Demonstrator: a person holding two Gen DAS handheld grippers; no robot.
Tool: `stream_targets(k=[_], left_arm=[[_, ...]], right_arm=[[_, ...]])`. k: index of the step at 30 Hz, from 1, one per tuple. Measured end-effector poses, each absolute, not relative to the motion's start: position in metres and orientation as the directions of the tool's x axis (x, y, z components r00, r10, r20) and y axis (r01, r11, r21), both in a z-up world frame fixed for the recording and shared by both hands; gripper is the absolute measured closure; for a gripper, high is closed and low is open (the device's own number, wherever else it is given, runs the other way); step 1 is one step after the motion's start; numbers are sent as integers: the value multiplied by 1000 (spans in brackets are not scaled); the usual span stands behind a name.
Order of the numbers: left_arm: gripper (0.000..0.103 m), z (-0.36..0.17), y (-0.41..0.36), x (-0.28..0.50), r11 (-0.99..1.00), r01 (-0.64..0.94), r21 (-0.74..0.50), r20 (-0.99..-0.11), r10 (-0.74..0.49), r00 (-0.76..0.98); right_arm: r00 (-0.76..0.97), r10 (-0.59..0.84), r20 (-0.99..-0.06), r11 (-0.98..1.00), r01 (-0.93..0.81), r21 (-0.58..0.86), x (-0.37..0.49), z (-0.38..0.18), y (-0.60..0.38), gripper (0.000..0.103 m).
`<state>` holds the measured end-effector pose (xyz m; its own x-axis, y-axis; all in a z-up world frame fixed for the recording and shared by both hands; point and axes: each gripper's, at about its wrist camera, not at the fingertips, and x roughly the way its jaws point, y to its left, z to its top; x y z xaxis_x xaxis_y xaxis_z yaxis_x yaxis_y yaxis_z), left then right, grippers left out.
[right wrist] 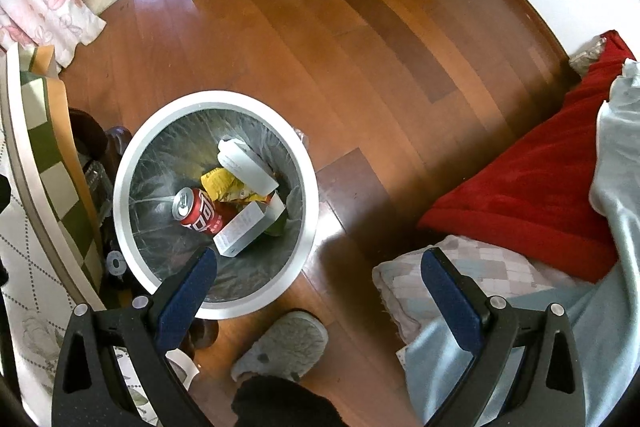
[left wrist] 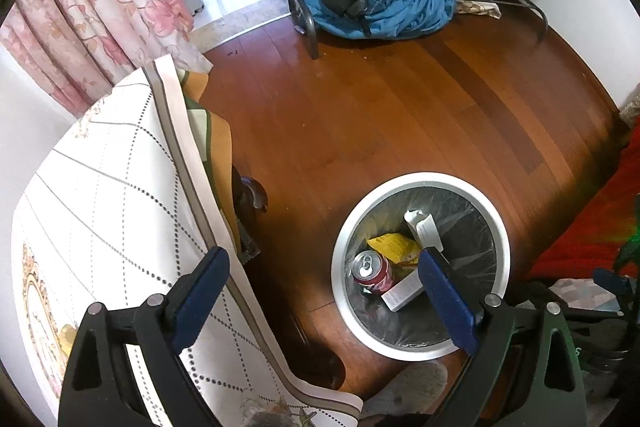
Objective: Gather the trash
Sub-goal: 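Grasp the yellow lemon peel with the right tool while the left tool grasps the paper wrapper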
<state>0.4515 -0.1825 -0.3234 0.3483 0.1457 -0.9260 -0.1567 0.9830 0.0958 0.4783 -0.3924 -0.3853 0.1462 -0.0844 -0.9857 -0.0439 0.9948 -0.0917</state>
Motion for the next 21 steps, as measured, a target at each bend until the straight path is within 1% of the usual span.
stream_targets(k=[6, 7, 13, 17, 21], left_arm=[[7, -293, -182, 436, 983, -160, 91, -909, 147, 390], [7, -286, -180, 433, 983, -164, 86, -905, 146, 400], [7, -217, -147, 404, 975, -221, 28, -857, 137, 496], [7, -170, -93, 363, 953, -301, 14, -815, 185, 550], [7, -153, -24, 304, 905, -420, 70, -789, 308, 532]], right_arm=[[209, -59, -976, 998, -18, -64, 467, -343, -397, 0], [229, -45, -972, 999, -14, -50, 464, -329, -397, 0], [330, 67, -942, 997, -49, 54, 441, -253, -377, 0], [359, 185, -915, 978, -162, 134, 416, -211, -326, 0], [296, 307, -905, 915, -352, 195, 381, -199, -242, 0]])
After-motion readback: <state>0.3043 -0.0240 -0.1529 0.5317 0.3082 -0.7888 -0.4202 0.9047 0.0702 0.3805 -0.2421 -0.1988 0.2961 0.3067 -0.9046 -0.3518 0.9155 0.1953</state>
